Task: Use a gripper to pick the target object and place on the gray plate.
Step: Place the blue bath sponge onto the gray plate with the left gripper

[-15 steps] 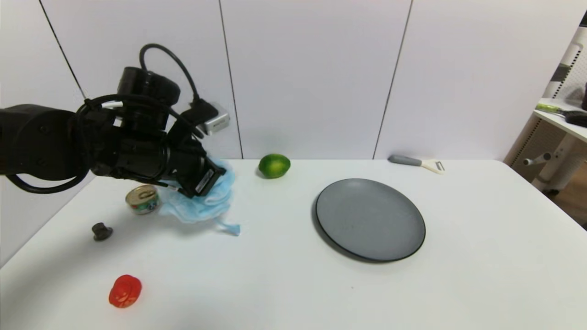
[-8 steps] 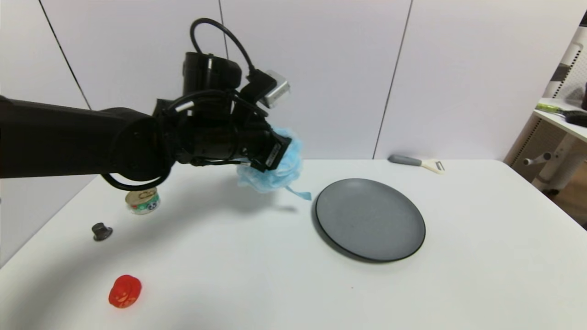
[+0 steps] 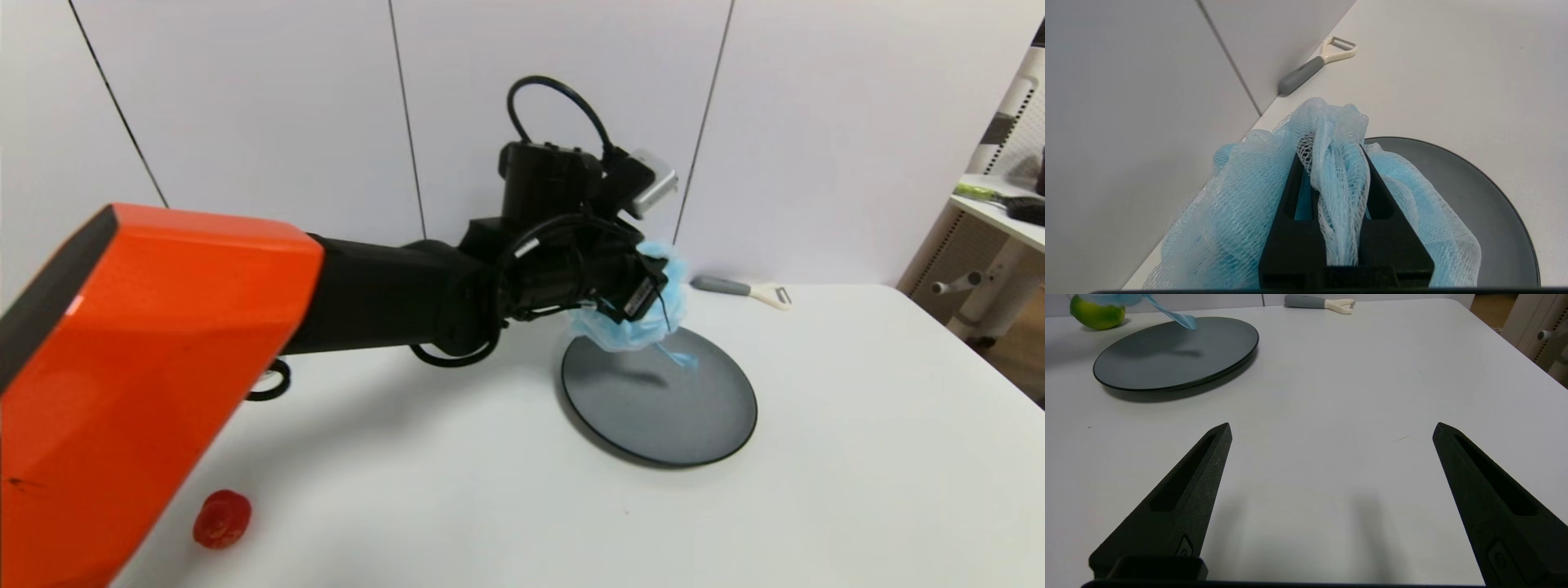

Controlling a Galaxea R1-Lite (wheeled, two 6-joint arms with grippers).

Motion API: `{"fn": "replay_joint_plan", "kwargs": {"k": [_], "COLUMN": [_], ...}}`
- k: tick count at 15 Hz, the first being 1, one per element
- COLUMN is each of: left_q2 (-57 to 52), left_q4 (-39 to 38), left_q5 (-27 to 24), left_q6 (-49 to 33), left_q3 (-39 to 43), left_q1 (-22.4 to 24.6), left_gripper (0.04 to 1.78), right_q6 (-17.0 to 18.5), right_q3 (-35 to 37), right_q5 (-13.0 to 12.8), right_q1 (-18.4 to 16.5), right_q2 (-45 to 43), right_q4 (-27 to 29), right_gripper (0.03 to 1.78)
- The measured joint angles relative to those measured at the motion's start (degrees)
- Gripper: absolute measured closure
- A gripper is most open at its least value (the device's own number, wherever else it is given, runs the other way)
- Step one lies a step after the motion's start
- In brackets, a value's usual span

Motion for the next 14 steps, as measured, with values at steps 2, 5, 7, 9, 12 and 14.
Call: {"fn": "replay_joint_plan", "kwargs": {"k": [2,5,7,9,12,14], "left_q2": [3.58,7.23,8.69,9.59,10.01,9.94], "left_q4": [0.0,0.24,0.24,0.32,0.38,0.77], "left_q5": [-0.02,0.02,0.11,0.13,0.15,0.13], "left_q6": [-0.96,-1.49,-1.56,-1.71,-1.45,-1.4], "left_q3": [-2.36,-3.39,-3.96,-4.21,-4.22,-4.13], "left_q1": [-2.19,-4.4,-5.03,-5.42,-5.45,-5.51], "left_gripper": [1.61,1.61,1.61,1.46,1.03,0.82], "right_q6": [0.01,0.0,0.0,0.0,0.0,0.0], "right_q3": [0.0,0.0,0.0,0.0,0.0,0.0], "right_q5": [0.0,0.0,0.0,0.02,0.0,0.0], "right_q1": [0.0,0.0,0.0,0.0,0.0,0.0], "right_q2": [0.0,0.0,0.0,0.0,0.0,0.0], "right_q4": [0.0,0.02,0.0,0.02,0.02,0.0], "right_gripper": [0.11,0.11,0.11,0.11,0.11,0.11]}}
